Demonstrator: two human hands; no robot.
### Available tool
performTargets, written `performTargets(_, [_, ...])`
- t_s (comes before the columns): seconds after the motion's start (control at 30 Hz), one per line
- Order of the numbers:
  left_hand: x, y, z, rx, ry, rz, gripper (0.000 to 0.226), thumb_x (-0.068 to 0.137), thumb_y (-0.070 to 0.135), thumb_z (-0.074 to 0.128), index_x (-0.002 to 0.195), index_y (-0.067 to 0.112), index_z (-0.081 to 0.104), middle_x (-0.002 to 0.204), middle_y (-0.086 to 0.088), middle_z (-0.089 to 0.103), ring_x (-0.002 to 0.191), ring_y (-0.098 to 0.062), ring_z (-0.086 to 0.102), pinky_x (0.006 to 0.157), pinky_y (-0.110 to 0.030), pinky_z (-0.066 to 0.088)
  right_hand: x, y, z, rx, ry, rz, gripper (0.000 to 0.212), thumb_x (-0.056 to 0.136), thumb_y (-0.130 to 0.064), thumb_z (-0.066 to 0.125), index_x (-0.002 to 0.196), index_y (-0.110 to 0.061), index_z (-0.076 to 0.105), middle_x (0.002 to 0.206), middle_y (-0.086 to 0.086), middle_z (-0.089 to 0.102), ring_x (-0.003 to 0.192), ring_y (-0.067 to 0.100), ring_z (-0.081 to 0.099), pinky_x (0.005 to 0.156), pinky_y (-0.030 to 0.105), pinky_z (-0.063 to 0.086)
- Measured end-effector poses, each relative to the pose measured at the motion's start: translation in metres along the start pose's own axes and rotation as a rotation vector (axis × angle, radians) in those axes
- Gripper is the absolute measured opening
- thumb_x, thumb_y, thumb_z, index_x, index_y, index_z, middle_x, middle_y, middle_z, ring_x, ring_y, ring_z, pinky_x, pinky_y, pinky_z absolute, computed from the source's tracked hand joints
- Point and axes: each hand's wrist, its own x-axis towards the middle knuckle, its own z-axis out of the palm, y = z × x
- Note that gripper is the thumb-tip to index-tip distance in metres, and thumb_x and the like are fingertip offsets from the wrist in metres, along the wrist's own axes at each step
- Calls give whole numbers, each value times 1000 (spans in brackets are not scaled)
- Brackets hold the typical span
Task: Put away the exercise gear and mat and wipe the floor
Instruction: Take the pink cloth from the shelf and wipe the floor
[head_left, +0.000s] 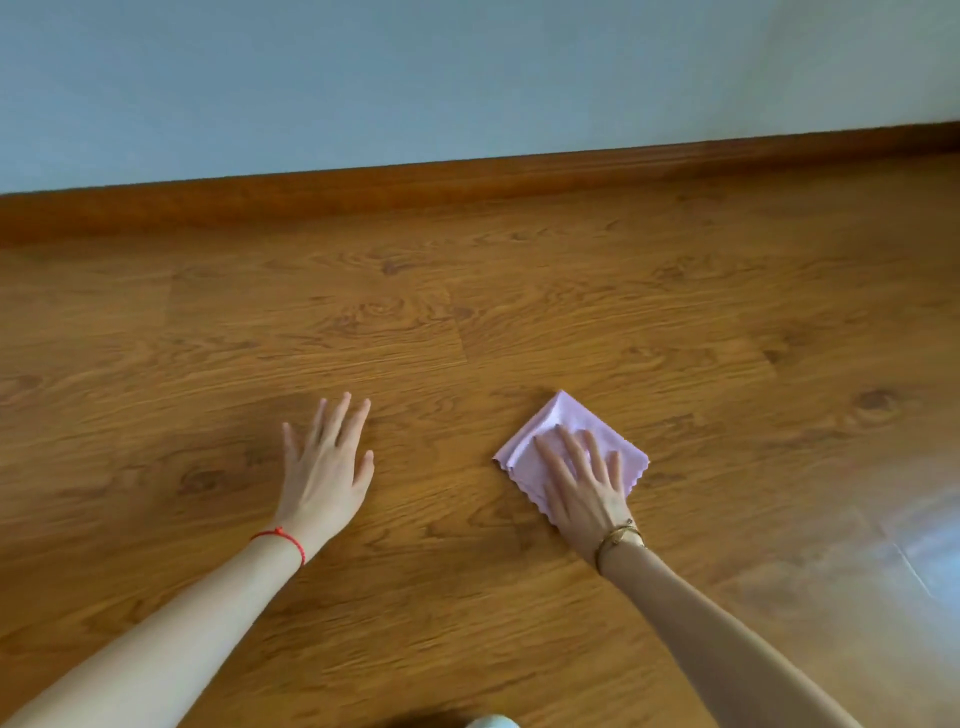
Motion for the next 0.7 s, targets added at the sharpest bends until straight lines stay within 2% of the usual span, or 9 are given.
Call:
performTargets(0.07, [7,7,7,-26,-10,6,63,104,35,42,160,25,15,169,-1,7,156,-26,0,122,-62,1,4,28,-5,10,10,125,64,89,-35,39,151,-27,24,158,8,27,138,42,32,98,60,35])
performTargets(0.13, [13,9,11,-54,-16,-9,63,104,35,43,160,26,17,169,-1,7,156,-27,0,121,-62,2,15,43,-11,42,0,216,63,93,-41,16,155,-31,12,163,2,12,146,39,16,106,59,25])
performTargets(0.17, [14,8,12,-65,-14,-21,63,103,35,44,160,26,17,169,-1,8,156,-27,1,121,-63,3,24,46,-14,77,3,248,61,95,-42,11,155,-33,7,164,-1,5,148,37,8,110,58,20])
performTargets(0.27, [17,-2,10,-74,1,-33,64,103,33,46,160,25,19,169,-1,9,156,-27,1,121,-64,5,63,41,-23,151,58,310,56,102,-37,18,155,-36,0,164,-5,-5,150,33,-3,114,60,11])
performTargets(0.43, [24,-27,7,-58,21,-66,64,103,36,43,160,26,17,169,0,7,156,-26,-1,121,-63,3,145,5,-44,194,76,295,56,103,-34,20,155,-36,-1,164,-6,-9,150,32,-10,116,63,-1])
performTargets(0.7, [19,-63,3,-24,24,-143,66,101,37,47,159,24,20,168,-2,10,155,-28,2,120,-64,4,204,-57,-56,196,67,152,58,101,-36,22,155,-36,0,164,-6,-9,150,33,-11,116,64,-5])
